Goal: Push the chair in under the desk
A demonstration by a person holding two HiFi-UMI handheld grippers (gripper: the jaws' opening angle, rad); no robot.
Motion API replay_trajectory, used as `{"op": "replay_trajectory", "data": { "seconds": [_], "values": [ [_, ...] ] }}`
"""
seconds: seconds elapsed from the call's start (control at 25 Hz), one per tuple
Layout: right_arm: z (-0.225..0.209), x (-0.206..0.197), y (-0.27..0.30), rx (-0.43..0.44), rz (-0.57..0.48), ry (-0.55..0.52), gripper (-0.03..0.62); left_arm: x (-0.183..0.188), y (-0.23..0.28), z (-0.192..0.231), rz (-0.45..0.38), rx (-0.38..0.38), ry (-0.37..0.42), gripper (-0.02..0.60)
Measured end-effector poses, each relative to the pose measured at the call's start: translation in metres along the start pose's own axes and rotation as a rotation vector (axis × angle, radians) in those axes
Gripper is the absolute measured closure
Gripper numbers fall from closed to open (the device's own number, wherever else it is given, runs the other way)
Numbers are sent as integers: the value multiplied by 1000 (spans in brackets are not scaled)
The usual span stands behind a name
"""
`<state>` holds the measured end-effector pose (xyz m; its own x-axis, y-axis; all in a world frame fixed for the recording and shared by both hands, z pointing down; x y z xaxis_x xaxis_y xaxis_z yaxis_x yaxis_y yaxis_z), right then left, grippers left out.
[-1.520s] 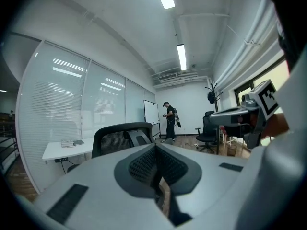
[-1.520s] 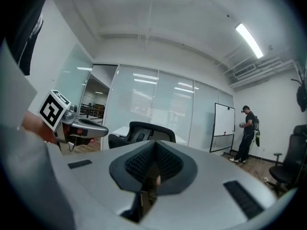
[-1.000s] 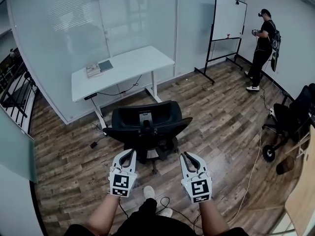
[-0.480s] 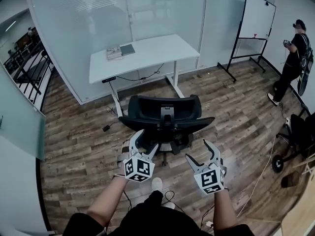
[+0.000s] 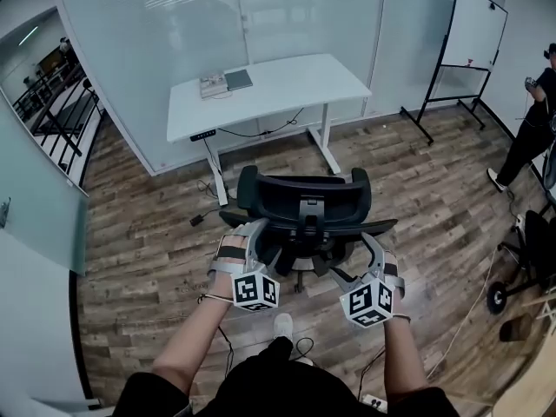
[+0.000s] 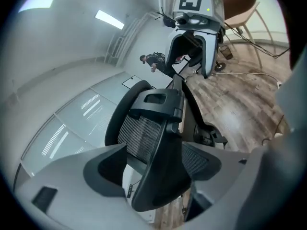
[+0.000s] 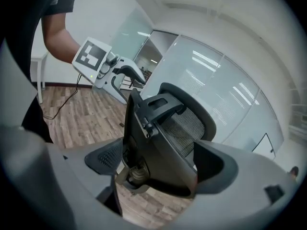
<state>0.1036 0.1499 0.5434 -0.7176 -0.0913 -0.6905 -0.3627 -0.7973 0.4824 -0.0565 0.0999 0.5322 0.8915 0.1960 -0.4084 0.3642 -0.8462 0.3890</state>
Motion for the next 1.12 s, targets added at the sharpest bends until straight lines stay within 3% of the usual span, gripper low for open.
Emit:
{"op": "replay_trajectory", "data": {
  "seconds": [0.28,0.48,0.88,1.12],
  "values": [
    [2,-22,51,40,178,-324,115,-17,32,-6,64,-52,121,212],
    [2,-41,77,59,282,-454,62,-34,51,-11,130,-71,179,212],
    [-6,-44,111,69,299,-512,62,-42,83,-16,146,-107,227,202],
    [-9,-45,126,73,275,-467,63,-46,101,-19,157,-139,187,202]
  ]
}}
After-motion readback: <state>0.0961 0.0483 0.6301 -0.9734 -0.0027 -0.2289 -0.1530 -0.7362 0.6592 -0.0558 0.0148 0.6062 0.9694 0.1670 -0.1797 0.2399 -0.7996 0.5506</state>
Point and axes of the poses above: the fingertips, and each gripper's own axes: y forward along the fingers, z to its left, x out of its top, the point moved 1 cm from there along -y, backward along the fingers, and after that the axes turned 1 degree about z, right-handed, at the moved point
